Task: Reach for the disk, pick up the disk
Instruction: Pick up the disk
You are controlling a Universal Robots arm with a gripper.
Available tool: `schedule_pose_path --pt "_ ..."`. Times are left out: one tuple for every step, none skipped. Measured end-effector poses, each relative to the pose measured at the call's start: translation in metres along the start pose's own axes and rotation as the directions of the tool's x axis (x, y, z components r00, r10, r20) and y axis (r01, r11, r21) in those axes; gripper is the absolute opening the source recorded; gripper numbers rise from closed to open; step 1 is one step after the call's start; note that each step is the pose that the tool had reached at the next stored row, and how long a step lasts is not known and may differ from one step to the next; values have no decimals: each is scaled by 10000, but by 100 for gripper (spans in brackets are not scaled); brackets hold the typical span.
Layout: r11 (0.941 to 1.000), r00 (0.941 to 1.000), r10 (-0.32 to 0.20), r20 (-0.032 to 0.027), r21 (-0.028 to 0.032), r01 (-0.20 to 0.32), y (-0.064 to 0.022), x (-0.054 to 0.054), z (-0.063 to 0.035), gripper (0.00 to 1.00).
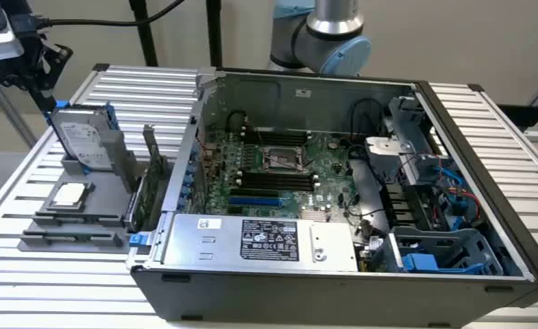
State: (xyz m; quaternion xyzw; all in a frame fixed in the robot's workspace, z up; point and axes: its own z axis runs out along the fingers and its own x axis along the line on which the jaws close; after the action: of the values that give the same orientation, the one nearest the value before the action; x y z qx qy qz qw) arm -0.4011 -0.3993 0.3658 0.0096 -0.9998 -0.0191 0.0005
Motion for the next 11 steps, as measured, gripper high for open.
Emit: schedule_pose_path --pt "10000 10000 0 1 0 0 0 0 0 11" --pt "10000 10000 0 0 0 0 0 0 0 11" --pt "10000 10000 0 1 0 0 0 0 0 11" --pt "10000 10000 0 0 0 0 0 0 0 11" --pt "10000 10000 0 0 0 0 0 0 0 11" --pt "10000 10000 0 1 0 0 0 0 0 11" --pt "10000 10000 0 0 0 0 0 0 0 11" --pt "10000 10000 0 1 0 0 0 0 0 11" --pt "10000 10000 0 0 0 0 0 0 0 11" --pt "10000 10000 0 0 0 0 0 0 0 11" --pt "10000 10000 0 1 0 0 0 0 0 11"
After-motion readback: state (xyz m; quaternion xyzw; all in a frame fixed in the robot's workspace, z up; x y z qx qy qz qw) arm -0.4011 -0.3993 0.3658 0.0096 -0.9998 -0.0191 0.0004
